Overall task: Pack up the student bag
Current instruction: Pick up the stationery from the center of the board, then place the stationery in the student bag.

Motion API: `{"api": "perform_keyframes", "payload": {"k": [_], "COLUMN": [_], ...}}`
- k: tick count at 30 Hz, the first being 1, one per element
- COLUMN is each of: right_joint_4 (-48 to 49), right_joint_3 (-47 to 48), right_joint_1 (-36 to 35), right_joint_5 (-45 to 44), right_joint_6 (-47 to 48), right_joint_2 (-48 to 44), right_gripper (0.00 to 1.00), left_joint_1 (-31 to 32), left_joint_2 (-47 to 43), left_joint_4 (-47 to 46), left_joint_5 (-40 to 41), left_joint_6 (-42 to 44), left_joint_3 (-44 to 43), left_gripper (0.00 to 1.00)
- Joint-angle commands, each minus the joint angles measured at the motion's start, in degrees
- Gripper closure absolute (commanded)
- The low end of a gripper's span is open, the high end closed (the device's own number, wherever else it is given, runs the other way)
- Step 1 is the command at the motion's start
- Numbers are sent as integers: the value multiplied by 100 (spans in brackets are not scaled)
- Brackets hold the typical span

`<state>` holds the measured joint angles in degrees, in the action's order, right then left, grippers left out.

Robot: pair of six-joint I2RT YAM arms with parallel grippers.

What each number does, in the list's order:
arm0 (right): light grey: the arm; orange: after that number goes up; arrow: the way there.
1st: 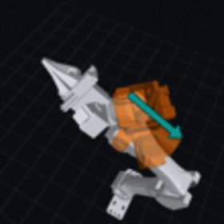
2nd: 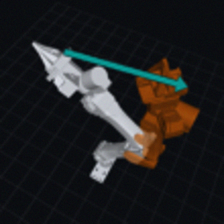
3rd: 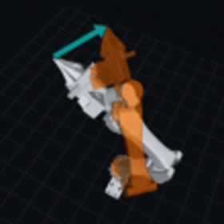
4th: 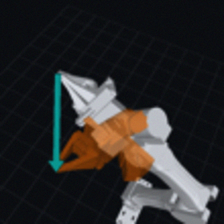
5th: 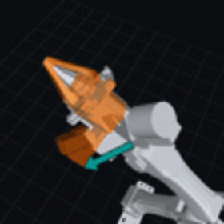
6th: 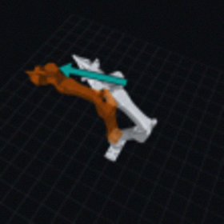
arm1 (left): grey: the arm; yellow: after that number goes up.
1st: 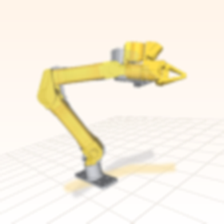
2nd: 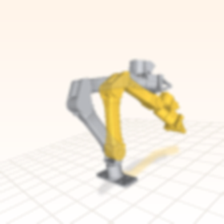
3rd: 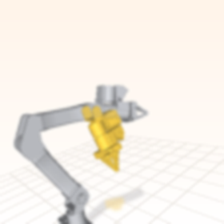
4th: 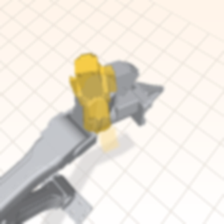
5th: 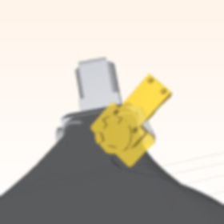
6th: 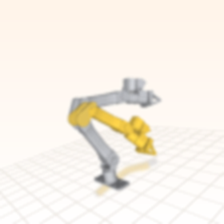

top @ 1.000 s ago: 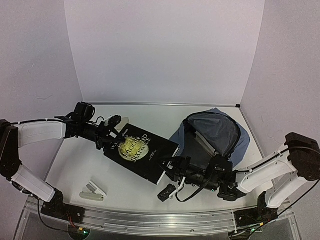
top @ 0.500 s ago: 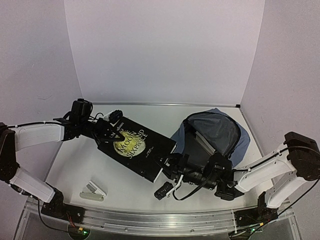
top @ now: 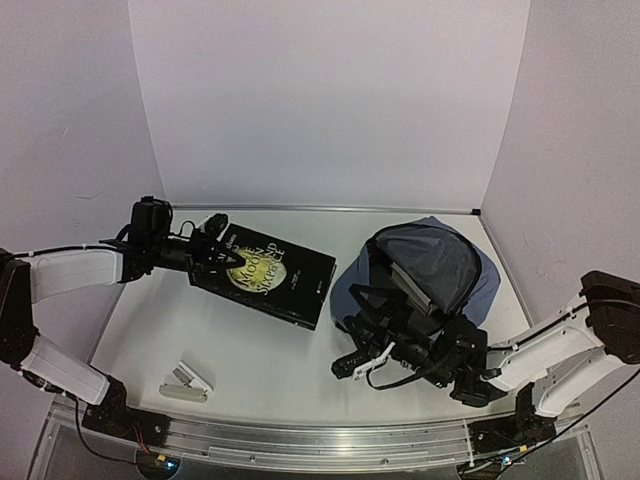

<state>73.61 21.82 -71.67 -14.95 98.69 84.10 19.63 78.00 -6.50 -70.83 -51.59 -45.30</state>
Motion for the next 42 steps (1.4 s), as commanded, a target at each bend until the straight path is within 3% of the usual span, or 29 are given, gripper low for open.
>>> {"api": "perform_keyframes", "payload": {"k": [1, 6, 9, 12, 16, 20, 27, 31, 35, 38, 42], "right_joint_4": [-787, -4908, -7400, -9262, -10785, -11516, -11999, -12102, -12309, -12378, -12366], "right_joint_3": [304, 1764, 2831, 3994, 5141, 5815, 6211, 6273, 6293, 6254, 6302], "right_joint_1": [168, 843, 1439, 2260, 3552, 4657, 6082, 6401, 6512, 6518, 6519], "right_joint_5": [-1782, -2314, -1612, -591, 807, 1942, 2788, 2847, 3549, 4187, 4517], "right_joint_6": [-1562, -4287, -5726, -6838, -7639, -8120, -8671, -8874, -9004, -9176, -9394], "right_joint_2": [-578, -1018, -845, -435, 129, 573, 1025, 1305, 1569, 1617, 1699], "right_gripper": [2, 4, 5, 4, 2, 2, 2, 2, 2, 12, 39], "left_joint_1": [-256, -258, -258, -258, -246, -239, -88, -14, 72, 240, 622], "left_joint_2": [-519, -941, -1183, -1203, -1076, -1134, -1169, -1081, -936, -783, -534], "left_joint_4": [-508, -61, -2, -130, -432, -560, -521, -702, -1069, -1274, -1397], "left_joint_5": [1134, 2457, 3089, 3132, 2848, 2752, 2752, 2785, 2779, 2814, 3018], "left_joint_6": [-152, 117, 176, 135, 20, 46, 245, 214, 44, -25, 55], "left_joint_3": [-194, -176, -84, -25, 67, 191, 232, 318, 415, 403, 362], "left_gripper": [100, 100, 100, 100, 100, 100, 100, 100, 100, 100, 100]}}
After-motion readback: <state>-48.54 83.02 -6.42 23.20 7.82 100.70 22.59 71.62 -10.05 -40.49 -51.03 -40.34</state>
